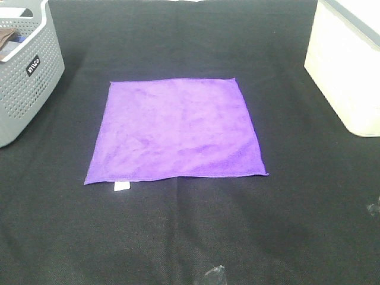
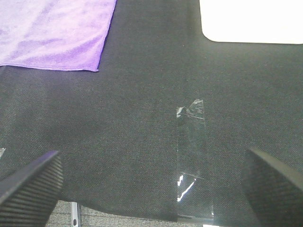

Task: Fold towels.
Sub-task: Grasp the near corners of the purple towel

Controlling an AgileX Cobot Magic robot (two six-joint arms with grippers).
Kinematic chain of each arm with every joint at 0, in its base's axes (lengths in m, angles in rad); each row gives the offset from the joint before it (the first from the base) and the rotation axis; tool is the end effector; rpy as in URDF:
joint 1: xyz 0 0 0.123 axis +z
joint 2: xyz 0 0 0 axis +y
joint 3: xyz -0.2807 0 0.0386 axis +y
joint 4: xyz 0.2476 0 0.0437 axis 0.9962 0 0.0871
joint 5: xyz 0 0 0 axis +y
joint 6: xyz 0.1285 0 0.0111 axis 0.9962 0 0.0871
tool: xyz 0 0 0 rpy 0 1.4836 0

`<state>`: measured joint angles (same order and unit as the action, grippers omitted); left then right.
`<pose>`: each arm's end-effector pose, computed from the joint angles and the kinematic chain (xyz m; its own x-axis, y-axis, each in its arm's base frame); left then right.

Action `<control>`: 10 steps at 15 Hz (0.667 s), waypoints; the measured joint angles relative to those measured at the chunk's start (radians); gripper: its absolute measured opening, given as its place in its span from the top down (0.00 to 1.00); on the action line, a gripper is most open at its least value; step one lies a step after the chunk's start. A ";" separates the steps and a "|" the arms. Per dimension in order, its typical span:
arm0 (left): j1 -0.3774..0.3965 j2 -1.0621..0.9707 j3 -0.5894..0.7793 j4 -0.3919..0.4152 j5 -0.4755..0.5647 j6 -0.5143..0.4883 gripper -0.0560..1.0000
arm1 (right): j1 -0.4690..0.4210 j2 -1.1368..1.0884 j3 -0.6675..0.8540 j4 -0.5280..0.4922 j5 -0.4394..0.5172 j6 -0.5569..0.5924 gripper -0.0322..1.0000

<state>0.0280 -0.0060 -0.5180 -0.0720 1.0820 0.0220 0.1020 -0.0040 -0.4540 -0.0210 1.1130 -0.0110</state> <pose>0.0265 -0.0075 0.2633 -0.4528 -0.0245 -0.8913 0.0233 0.9990 -0.0393 0.0307 0.0007 0.2397 -0.5331 -0.0749 -0.8428 -0.0968 0.9949 -0.0272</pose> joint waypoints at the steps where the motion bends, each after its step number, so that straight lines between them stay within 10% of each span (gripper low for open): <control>1: 0.000 0.000 0.000 0.000 0.000 0.000 0.01 | 0.000 0.000 0.000 0.000 0.000 0.000 0.04; 10: 0.000 0.000 0.000 0.000 0.000 0.001 0.01 | 0.000 0.000 0.000 0.000 -0.001 0.000 0.04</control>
<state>0.0280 -0.0060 -0.5180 -0.0720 1.0820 0.0230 0.1020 -0.0040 -0.4540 -0.0210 1.1120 -0.0110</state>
